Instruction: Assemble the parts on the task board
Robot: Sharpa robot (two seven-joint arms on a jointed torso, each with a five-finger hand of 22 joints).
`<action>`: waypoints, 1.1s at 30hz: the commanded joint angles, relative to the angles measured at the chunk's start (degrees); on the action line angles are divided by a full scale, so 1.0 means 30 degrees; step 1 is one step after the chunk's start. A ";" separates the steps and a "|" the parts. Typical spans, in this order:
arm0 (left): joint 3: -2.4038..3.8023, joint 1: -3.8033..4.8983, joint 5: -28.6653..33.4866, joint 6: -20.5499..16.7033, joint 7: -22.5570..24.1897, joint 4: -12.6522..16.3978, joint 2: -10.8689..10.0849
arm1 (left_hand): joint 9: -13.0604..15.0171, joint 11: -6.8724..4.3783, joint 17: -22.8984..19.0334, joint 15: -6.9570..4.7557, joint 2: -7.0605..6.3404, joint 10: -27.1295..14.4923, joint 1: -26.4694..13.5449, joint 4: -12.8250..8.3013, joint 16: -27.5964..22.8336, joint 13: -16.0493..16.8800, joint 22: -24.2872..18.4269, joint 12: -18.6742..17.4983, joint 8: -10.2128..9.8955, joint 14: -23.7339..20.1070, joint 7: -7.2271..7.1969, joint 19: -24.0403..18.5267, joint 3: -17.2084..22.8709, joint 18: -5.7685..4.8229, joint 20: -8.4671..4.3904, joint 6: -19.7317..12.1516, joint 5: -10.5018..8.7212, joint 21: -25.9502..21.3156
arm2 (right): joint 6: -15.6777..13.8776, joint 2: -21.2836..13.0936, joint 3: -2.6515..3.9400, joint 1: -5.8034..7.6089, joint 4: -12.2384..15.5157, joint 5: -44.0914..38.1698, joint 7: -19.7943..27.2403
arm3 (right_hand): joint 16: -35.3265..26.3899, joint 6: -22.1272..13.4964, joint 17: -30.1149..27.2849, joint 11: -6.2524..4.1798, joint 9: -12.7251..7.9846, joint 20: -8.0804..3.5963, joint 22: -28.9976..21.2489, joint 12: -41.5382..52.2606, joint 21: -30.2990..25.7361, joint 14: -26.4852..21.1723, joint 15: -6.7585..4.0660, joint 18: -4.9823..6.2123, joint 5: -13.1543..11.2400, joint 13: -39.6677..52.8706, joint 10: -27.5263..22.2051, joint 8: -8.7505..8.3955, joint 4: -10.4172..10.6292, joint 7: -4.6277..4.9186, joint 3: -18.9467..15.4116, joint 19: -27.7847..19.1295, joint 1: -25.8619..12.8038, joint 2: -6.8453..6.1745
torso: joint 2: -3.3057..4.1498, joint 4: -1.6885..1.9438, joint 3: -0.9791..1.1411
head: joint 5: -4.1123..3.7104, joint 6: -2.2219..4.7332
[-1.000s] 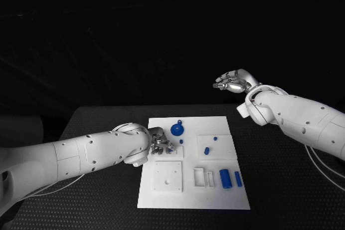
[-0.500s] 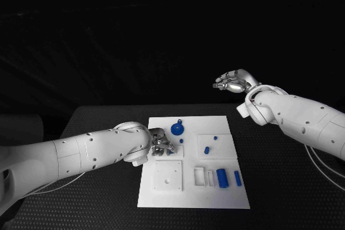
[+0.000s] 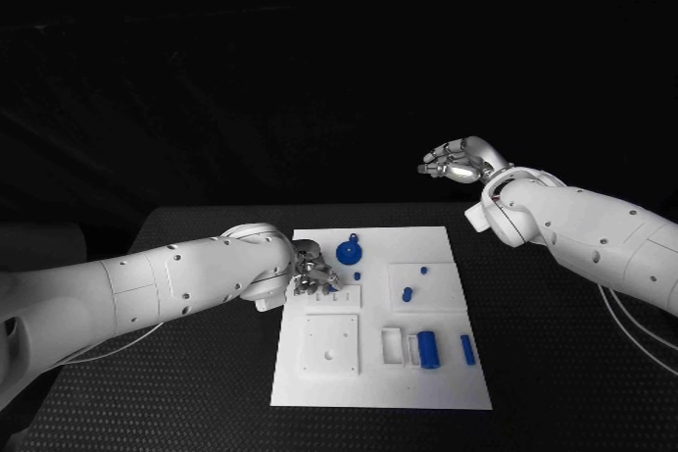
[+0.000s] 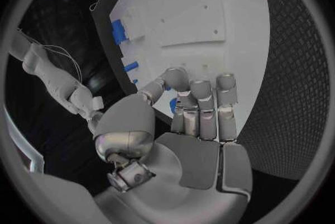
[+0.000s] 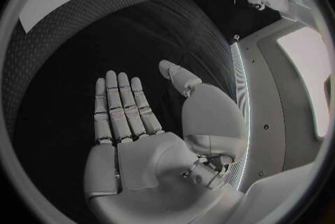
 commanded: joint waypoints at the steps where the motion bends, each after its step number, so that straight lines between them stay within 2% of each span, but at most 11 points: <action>1: 0.0011 0.0203 -0.0090 0.1627 -0.0453 -0.0162 0.0200 | 0.0019 -0.0242 -0.0023 0.0072 0.0438 -0.0302 0.0645 -0.0738 0.0116 -0.0018 0.0366 0.0123 -0.0133 -0.0020 -0.0565 -0.0135 0.0652 0.0279 -0.2204 0.2294 0.0105 0.0128 | 0.0220 0.0047 0.0003 -0.0009 -0.0016 -0.0094 0.0091 | -0.0095 -0.0125 -0.0033 0.0005 -0.0033 0.0025 0.0021 -0.0097 -0.0067 -0.0126 0.0060 0.0196 0.0090 -0.0024 0.0077 0.0106 0.0026 0.0384 -0.0103 -0.0140 -0.0060 0.0108 | -0.0016 -0.0006 -0.0009 | 0.0014 -0.0020; 4: 0.0011 0.0309 -0.0090 0.2081 -0.0574 -0.0336 0.0350 | 0.0025 -0.0246 -0.0025 0.0071 0.0450 -0.0299 0.0652 -0.0752 0.0122 -0.0019 0.0367 0.0128 -0.0134 -0.0016 -0.0565 -0.0131 0.0658 0.0279 -0.2204 0.2298 0.0116 0.0133 | 0.0233 0.0074 0.0003 -0.0011 -0.0022 -0.0094 0.0087 | -0.0100 -0.0125 -0.0039 0.0004 -0.0037 0.0028 0.0021 -0.0099 -0.0074 -0.0136 0.0065 0.0197 0.0093 -0.0033 0.0078 0.0108 0.0024 0.0383 -0.0107 -0.0149 -0.0058 0.0109 | -0.0022 0.0000 -0.0011 | 0.0038 -0.0025; 16: 0.0009 0.0399 -0.0091 0.3397 -0.0975 -0.0666 0.0637 | 0.0050 -0.0255 -0.0029 0.0072 0.0484 -0.0285 0.0681 -0.0829 0.0148 -0.0020 0.0375 0.0153 -0.0141 -0.0001 -0.0569 -0.0124 0.0668 0.0280 -0.2199 0.2307 0.0143 0.0156 | 0.0279 0.0122 0.0001 -0.0016 -0.0038 -0.0094 0.0067 | -0.0110 -0.0130 -0.0057 0.0002 -0.0048 0.0036 0.0023 -0.0106 -0.0093 -0.0157 0.0078 0.0200 0.0100 -0.0062 0.0077 0.0110 0.0021 0.0382 -0.0115 -0.0170 -0.0051 0.0122 | -0.0030 0.0011 -0.0010 | 0.0060 -0.0092; 21: 0.0002 0.0428 -0.0221 0.2991 -0.0968 -0.0746 0.0722 | 0.0060 -0.0256 -0.0030 0.0074 0.0514 -0.0280 0.0682 -0.0849 0.0158 -0.0020 0.0378 0.0164 -0.0145 0.0001 -0.0569 -0.0125 0.0670 0.0278 -0.2195 0.2309 0.0153 0.0165 | 0.0271 0.0131 0.0001 -0.0022 -0.0051 -0.0094 0.0072 | -0.0115 -0.0133 -0.0065 0.0001 -0.0054 0.0040 0.0024 -0.0109 -0.0102 -0.0168 0.0084 0.0201 0.0102 -0.0074 0.0077 0.0110 0.0018 0.0382 -0.0119 -0.0181 -0.0047 0.0124 | -0.0035 0.0013 -0.0002 | 0.0075 -0.0118; 31: -0.0020 0.0426 -0.0536 0.2971 -0.0949 -0.0944 0.1027 | 0.0098 -0.0265 -0.0026 0.0075 0.0585 -0.0253 0.0644 -0.0867 0.0203 -0.0010 0.0385 0.0210 -0.0138 0.0023 -0.0575 -0.0109 0.0649 0.0273 -0.2188 0.2336 0.0195 0.0199 | 0.0262 0.0137 0.0001 -0.0024 -0.0029 -0.0094 0.0078 | -0.0119 -0.0134 -0.0075 0.0000 -0.0060 0.0046 0.0026 -0.0112 -0.0111 -0.0178 0.0091 0.0201 0.0106 -0.0089 0.0077 0.0112 0.0019 0.0381 -0.0126 -0.0191 -0.0048 0.0124 | -0.0026 0.0011 -0.0016 | 0.0096 -0.0118; 33: -0.0026 0.0423 -0.1121 0.2974 -0.0883 -0.0959 0.1081 | 0.0104 -0.0266 -0.0026 0.0075 0.0588 -0.0251 0.0640 -0.0874 0.0209 -0.0008 0.0386 0.0217 -0.0137 0.0025 -0.0576 -0.0107 0.0646 0.0273 -0.2187 0.2339 0.0200 0.0204 | 0.0266 0.0142 0.0001 -0.0024 -0.0015 -0.0094 0.0080 | -0.0121 -0.0135 -0.0078 0.0000 -0.0062 0.0048 0.0027 -0.0113 -0.0114 -0.0181 0.0092 0.0202 0.0107 -0.0094 0.0077 0.0113 0.0018 0.0380 -0.0128 -0.0194 -0.0047 0.0125 | -0.0026 0.0008 -0.0014 | 0.0106 -0.0141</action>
